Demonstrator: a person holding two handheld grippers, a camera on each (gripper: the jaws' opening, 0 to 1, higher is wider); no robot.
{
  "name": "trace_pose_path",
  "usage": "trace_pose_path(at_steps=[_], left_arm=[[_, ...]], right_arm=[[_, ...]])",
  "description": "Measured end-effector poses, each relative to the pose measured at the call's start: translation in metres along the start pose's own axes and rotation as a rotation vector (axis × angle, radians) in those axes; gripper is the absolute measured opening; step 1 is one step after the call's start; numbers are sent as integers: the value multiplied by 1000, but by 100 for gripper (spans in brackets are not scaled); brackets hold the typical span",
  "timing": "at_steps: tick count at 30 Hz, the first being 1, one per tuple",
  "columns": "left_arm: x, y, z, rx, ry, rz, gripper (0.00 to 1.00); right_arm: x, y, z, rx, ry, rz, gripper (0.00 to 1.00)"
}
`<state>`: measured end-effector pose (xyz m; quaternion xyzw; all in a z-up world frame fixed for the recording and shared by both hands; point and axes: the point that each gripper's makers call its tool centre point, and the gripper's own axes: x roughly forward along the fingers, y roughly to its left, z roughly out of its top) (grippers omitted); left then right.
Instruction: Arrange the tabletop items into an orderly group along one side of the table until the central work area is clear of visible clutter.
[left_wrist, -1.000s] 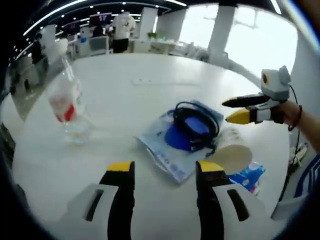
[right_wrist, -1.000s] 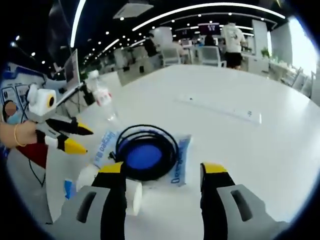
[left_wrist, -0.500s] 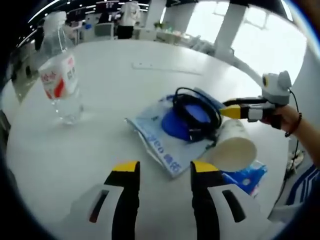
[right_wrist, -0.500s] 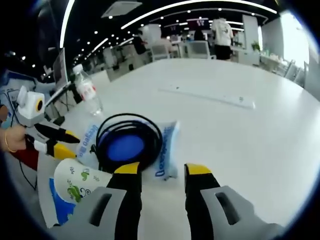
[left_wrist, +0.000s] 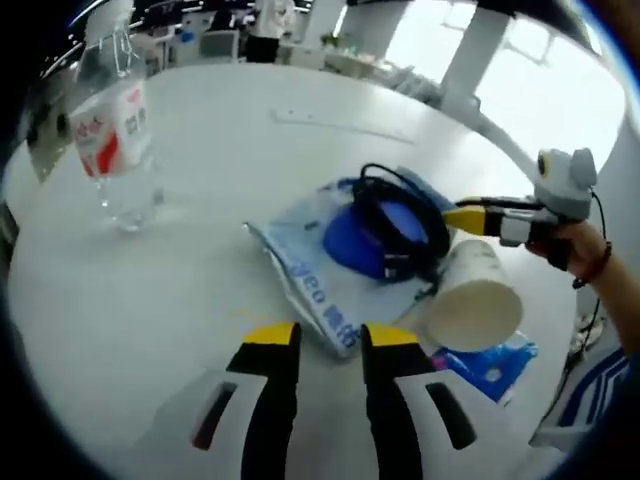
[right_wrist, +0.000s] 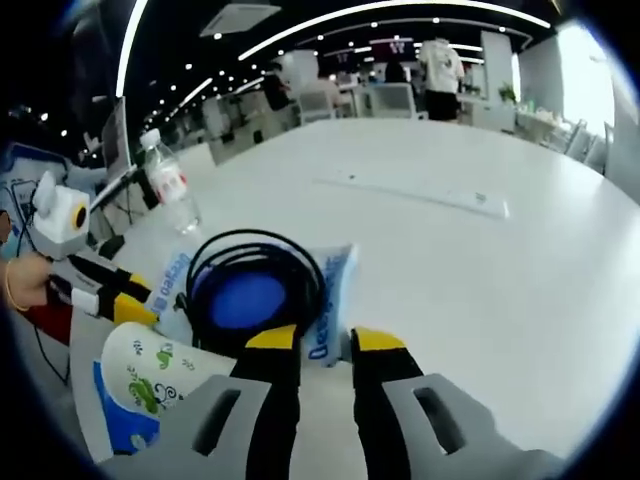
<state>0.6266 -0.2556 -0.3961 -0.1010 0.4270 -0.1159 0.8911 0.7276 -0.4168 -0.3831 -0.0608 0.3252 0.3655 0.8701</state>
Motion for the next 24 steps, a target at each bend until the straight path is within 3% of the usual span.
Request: trace_pose_path(at_steps=[5, 10, 15, 16, 18, 24], left_arm=[[1, -3, 0, -27, -3, -16, 12], [1, 2, 3, -39, -17, 17, 4], [0, 3, 13, -5, -31, 37, 0], [-2, 5, 18, 4, -56, 57, 0], [-2, 7, 22, 53, -61, 78, 0], [-2, 9, 30, 93, -72, 80, 0]], right_arm=[[0, -1, -2, 27, -2, 6, 11], [0, 3, -2, 18, 2, 20, 6], [-1, 7, -1, -18, -8, 24, 2], [-2, 9, -1, -31, -9, 26, 1], [-2, 10, 0, -34, -10, 23, 1], [-1, 7, 5, -36, -21, -7, 1]])
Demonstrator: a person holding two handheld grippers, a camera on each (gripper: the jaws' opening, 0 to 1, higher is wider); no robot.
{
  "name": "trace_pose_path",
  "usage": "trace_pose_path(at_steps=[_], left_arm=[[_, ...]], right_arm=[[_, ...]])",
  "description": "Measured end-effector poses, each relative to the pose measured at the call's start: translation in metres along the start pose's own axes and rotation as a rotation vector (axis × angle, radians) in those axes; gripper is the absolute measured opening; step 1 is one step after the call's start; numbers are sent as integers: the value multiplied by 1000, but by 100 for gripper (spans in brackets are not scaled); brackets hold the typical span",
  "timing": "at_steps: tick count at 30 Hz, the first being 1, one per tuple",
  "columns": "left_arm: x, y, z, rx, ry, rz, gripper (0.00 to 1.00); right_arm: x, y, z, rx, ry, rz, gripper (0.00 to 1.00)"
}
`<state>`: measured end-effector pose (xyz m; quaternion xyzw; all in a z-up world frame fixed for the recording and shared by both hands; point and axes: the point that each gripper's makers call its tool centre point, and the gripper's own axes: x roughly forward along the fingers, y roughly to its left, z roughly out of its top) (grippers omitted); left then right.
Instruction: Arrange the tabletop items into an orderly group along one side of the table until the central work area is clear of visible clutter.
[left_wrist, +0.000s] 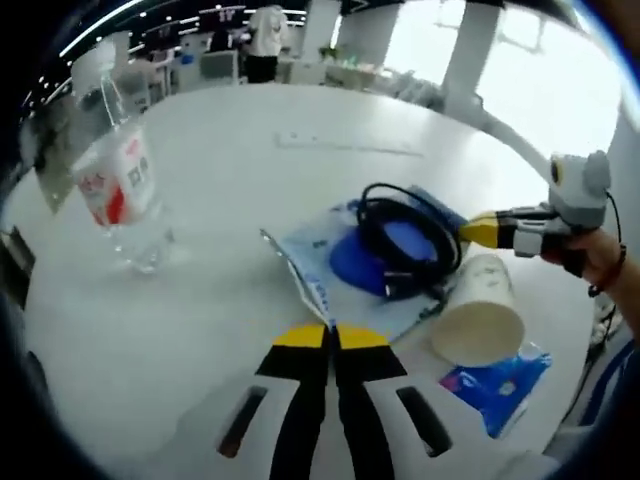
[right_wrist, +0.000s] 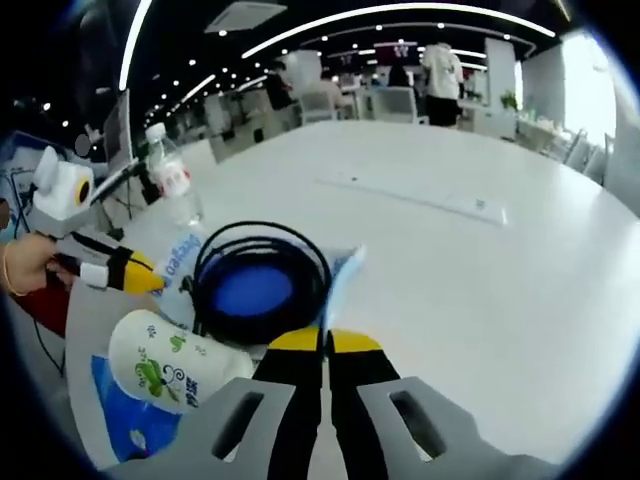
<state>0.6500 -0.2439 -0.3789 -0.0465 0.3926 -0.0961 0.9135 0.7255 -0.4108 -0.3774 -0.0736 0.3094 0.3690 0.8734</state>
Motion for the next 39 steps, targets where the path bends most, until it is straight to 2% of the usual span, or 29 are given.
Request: trace_pose_path(at_steps=[11, 14, 21, 33, 39], left_arm=[[5, -3, 33, 124, -75, -7, 0], [6, -8, 47, 165, -108, -14, 0], [13, -23, 65, 211, -128, -30, 0], [28, -56, 82, 245, -136, -77, 0], [36, -54, 84, 232, -140, -72, 0]], right_arm=[[-7, -17, 17, 18, -79, -75, 1], [-12, -22, 21, 12, -100, -100, 1], [-29, -37, 29, 14, -134, -155, 1], [-51, -59, 24, 43, -151, -220, 1], [-49, -60, 27, 72, -170, -219, 1]])
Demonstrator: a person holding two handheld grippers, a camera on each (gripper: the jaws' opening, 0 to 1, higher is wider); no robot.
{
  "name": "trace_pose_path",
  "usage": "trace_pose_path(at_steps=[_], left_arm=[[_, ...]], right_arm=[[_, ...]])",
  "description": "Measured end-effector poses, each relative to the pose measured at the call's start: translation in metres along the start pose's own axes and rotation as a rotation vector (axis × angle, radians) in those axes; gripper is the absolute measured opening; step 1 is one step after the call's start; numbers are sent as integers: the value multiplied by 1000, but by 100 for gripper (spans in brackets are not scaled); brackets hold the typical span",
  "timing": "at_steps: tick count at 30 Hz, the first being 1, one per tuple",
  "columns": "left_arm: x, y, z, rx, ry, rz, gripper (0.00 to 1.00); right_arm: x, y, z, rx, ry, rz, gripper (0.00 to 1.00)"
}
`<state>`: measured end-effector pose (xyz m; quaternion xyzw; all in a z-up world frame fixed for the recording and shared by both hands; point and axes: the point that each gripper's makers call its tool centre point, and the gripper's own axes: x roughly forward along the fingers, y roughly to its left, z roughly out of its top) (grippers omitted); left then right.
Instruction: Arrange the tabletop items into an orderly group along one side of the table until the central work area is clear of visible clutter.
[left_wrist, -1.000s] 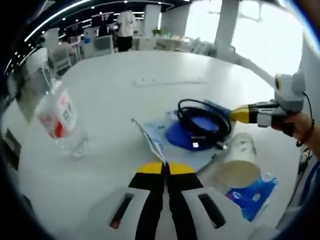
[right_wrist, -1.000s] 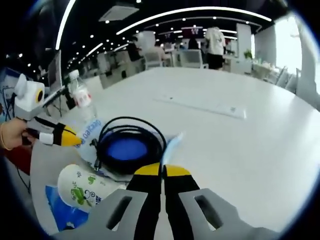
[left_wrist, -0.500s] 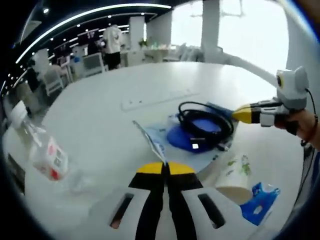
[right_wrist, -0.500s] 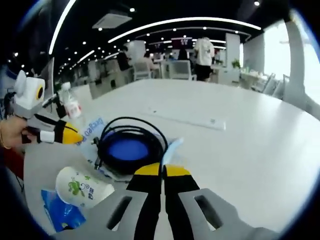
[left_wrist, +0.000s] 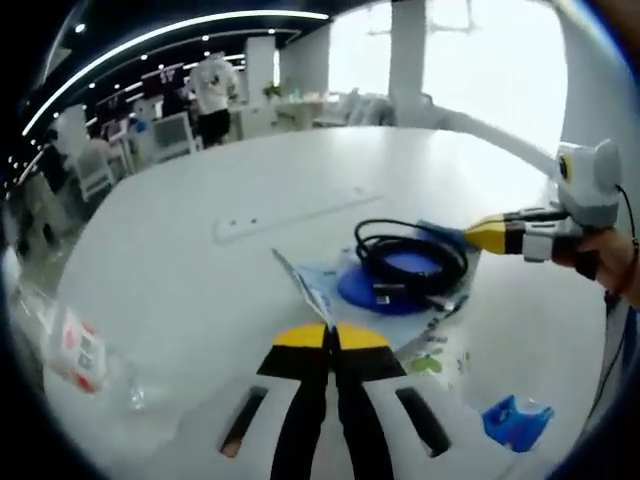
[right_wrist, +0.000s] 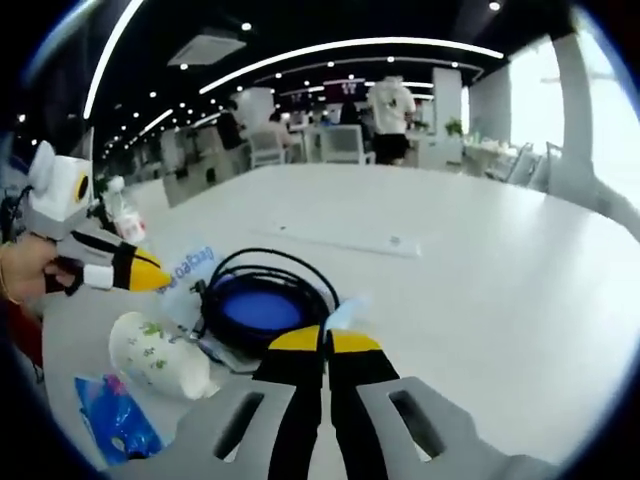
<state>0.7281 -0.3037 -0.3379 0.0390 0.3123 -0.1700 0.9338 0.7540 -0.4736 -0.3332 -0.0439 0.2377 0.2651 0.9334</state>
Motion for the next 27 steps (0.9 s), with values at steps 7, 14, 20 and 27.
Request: trace_pose_path(at_steps=[7, 14, 20, 27], left_arm=[[7, 7, -10, -28, 15, 8, 0], [11, 7, -17, -49, 38, 9, 0], [14, 5, -24, -42, 90, 14, 0], [20, 9, -33, -31, 119, 11, 0]], right_arm=[[10, 3, -7, 4, 16, 2, 1], [14, -1, -11, 24, 25, 4, 1], [13, -7, -28, 22, 75, -25, 1], [12, -9, -42, 36, 99, -27, 1]])
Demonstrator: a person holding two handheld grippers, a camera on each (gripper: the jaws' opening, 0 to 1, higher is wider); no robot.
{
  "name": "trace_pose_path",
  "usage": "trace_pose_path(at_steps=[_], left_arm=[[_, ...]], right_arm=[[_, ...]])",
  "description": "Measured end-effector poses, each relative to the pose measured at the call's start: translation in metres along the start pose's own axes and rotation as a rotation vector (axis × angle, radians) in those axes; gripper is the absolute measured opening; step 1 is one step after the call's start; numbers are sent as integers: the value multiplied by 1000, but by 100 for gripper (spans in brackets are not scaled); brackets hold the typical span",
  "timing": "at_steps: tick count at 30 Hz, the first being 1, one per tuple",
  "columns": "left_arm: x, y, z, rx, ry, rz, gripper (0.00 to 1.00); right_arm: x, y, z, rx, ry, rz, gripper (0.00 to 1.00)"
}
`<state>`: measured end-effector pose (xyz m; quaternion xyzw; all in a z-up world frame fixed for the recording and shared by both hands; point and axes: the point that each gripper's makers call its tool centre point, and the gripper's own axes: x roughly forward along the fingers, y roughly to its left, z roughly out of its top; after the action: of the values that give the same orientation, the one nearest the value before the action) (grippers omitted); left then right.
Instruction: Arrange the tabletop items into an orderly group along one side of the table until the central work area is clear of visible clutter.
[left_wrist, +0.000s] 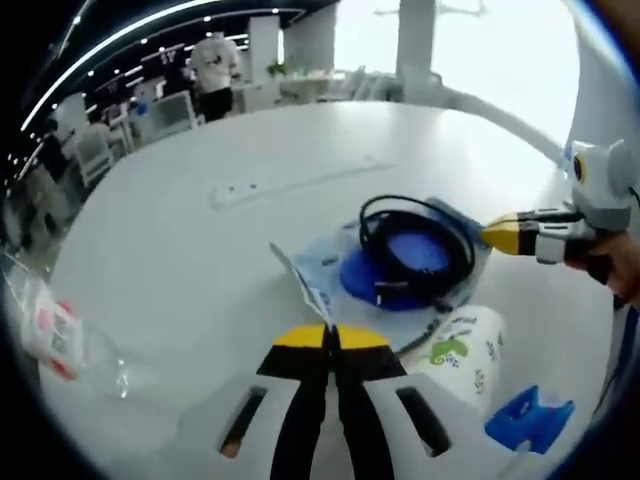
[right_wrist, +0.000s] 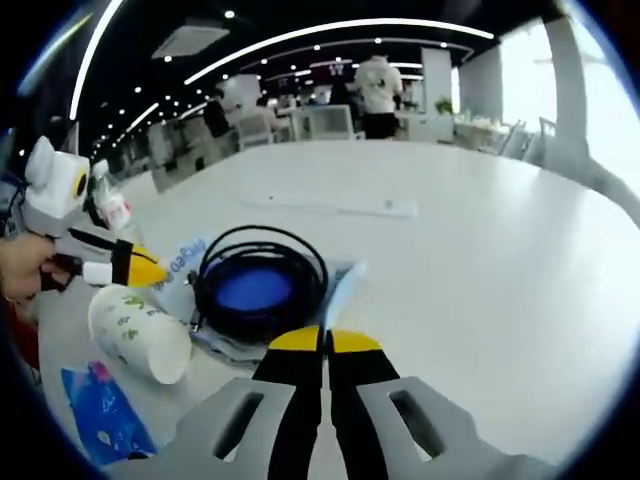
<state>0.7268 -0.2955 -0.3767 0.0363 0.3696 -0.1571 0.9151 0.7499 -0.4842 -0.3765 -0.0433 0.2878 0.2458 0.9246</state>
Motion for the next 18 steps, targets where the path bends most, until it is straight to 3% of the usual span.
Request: trace_pose_path(at_steps=[4, 10, 13, 15, 18], left_arm=[[3, 1, -2, 78, 16, 25, 0], [6, 2, -6, 69, 28, 25, 0], [5, 2, -10, -15, 51, 29, 0], [6, 6, -7, 15, 66, 45, 4], [0, 8, 2, 31, 35, 53, 6]], right_arm=[[1, 0, -2, -15, 11, 1, 1], [3, -1, -6, -48, 33, -10, 2], [3, -1, -7, -26, 37, -14, 2], [3, -3, -7, 2, 40, -13, 2], [3, -2, -7, -17, 49, -14, 4]])
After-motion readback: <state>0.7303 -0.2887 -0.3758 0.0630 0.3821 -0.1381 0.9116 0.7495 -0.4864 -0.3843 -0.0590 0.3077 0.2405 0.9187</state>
